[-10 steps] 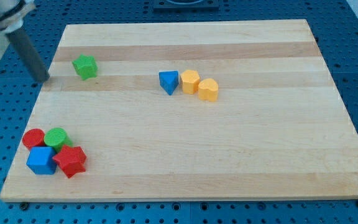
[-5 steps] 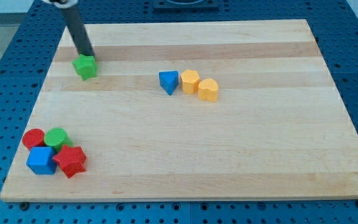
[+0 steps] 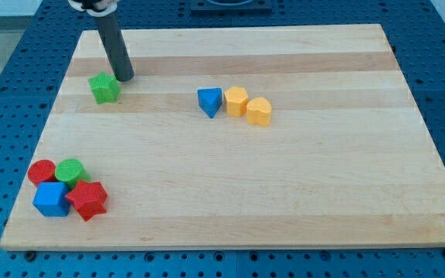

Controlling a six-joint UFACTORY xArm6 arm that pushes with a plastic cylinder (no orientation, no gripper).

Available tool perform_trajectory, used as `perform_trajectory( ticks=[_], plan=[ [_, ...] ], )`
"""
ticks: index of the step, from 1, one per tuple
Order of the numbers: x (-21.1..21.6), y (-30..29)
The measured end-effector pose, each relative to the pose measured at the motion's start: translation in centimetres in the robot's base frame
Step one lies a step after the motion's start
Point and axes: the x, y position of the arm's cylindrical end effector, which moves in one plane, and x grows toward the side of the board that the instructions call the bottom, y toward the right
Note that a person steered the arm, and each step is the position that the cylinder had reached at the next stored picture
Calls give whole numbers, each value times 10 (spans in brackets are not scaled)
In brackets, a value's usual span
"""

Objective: Move the green star diagonal to the top right of the green circle

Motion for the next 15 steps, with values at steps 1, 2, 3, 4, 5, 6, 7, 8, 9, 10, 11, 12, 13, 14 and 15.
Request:
perform_trajectory(
  ticks=[1, 2, 3, 4, 5, 6, 7, 8, 9, 10, 11, 12, 13, 14, 15],
  plan=[
    [-1, -39],
    [26, -76],
    [58, -77],
    [61, -52],
    [61, -55],
    [60, -86],
    [57, -105],
    [57, -105],
    [44, -105],
    [43, -93],
    [42, -80],
    [32, -97],
    [8, -98],
    [-2, -77],
    [10, -41]
  ],
)
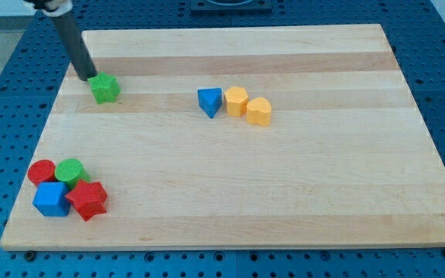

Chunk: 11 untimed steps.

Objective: Move the green star diagonal to the top right of the green circle

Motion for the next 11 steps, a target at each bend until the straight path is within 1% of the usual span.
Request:
perform_trajectory(
  ticks=[1, 2, 4, 5, 8, 9, 11],
  plan=[
    [30, 30],
    [43, 29],
    [42, -1],
    [44, 7],
    [74, 100],
    [80, 110],
    [60, 17]
  ],
)
